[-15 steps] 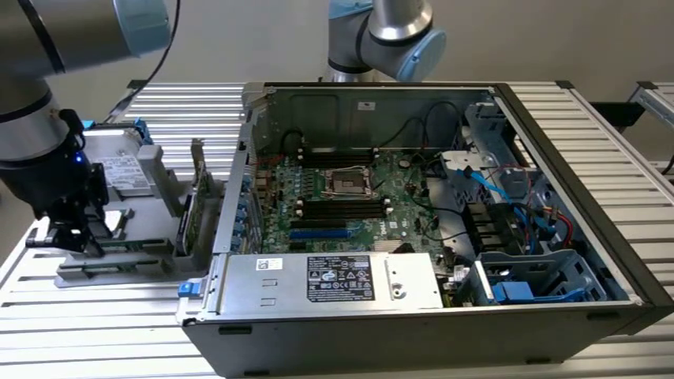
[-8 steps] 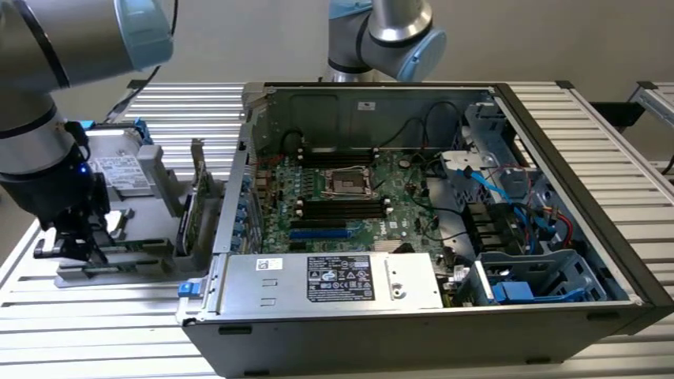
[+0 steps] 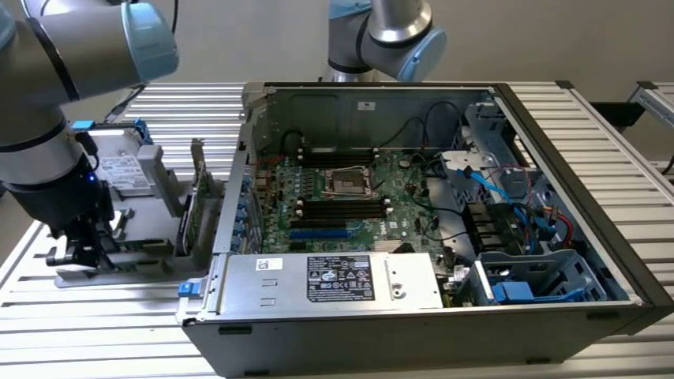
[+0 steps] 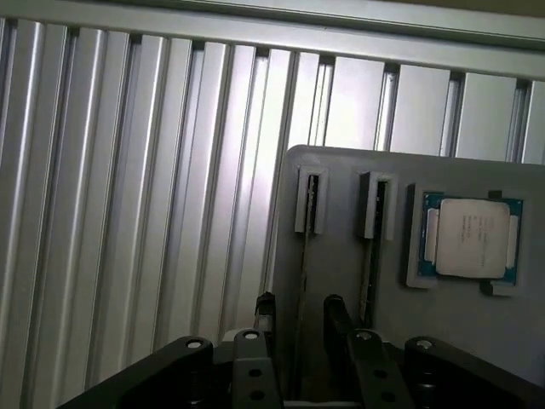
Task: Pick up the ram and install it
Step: 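Pick up the ram and move it above insertion slot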
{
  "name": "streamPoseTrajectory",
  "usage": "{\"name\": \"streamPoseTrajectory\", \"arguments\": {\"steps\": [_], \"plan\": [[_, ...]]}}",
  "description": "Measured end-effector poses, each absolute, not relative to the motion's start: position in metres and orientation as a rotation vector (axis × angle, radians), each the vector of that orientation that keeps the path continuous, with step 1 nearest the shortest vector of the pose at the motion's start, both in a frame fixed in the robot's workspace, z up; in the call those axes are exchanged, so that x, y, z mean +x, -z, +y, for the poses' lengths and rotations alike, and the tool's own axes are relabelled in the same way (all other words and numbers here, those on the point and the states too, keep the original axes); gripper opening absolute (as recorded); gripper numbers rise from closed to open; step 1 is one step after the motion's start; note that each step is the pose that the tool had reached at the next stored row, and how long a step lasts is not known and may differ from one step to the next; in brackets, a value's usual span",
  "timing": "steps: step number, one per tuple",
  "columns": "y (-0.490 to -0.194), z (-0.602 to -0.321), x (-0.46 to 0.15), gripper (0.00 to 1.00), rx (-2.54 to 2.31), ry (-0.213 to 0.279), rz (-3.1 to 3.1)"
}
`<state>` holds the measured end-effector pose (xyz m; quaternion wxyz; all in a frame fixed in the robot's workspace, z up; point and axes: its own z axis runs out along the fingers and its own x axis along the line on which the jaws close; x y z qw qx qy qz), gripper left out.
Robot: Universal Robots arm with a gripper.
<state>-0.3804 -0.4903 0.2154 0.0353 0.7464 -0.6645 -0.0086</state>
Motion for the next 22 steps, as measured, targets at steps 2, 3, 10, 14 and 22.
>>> {"name": "streamPoseTrajectory", "arguments": {"steps": [2, 3, 10, 14, 22], "plan": [[-0.212, -0.49, -0.378, 0.36, 2.295, 0.026, -2.041], [-0.211, -0.49, -0.376, 0.36, 2.295, 0.026, -2.041], [-0.199, -0.49, -0.372, 0.36, 2.296, 0.023, -2.042], [-0.195, -0.49, -0.371, 0.36, 2.297, 0.023, -2.042], [-0.194, -0.49, -0.371, 0.34, 2.297, 0.023, -2.042]]}}
